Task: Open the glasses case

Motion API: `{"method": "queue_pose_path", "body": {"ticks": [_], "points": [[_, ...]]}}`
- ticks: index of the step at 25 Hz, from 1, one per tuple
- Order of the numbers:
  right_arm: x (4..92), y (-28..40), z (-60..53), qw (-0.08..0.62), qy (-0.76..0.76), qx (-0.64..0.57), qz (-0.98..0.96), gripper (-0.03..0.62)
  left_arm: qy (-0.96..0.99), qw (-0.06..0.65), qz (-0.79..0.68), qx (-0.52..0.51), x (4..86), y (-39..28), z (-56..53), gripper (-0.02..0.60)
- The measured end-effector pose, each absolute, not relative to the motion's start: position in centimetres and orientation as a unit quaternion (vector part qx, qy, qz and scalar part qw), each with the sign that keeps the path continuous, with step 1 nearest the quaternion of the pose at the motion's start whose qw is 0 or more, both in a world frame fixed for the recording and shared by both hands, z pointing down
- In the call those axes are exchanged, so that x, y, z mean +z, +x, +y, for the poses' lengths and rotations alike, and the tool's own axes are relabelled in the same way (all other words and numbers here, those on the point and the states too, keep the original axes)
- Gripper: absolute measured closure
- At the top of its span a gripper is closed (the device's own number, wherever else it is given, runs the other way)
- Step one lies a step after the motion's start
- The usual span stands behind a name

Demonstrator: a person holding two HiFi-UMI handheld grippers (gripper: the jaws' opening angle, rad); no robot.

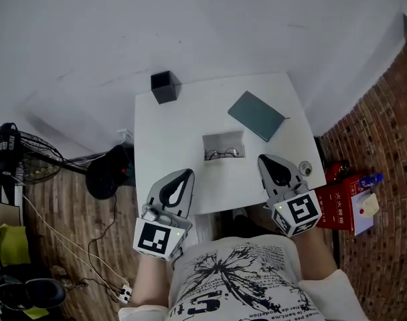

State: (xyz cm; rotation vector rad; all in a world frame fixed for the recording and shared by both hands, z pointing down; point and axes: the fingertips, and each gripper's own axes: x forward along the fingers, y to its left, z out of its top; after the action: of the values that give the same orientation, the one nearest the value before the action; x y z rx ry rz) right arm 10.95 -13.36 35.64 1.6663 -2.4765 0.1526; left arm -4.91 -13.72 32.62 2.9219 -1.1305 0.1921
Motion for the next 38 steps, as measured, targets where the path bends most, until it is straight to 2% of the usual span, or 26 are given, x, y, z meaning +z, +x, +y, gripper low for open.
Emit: {"method": "queue_pose_path", "body": {"ticks": [38], "points": [[33.5,10.8,-12.4,0.073,0.574,-0.001,-0.816,0.583,0.929,-0.004,-0.363,0.074,31.9,-5.6,-13.2,0.568]]}}
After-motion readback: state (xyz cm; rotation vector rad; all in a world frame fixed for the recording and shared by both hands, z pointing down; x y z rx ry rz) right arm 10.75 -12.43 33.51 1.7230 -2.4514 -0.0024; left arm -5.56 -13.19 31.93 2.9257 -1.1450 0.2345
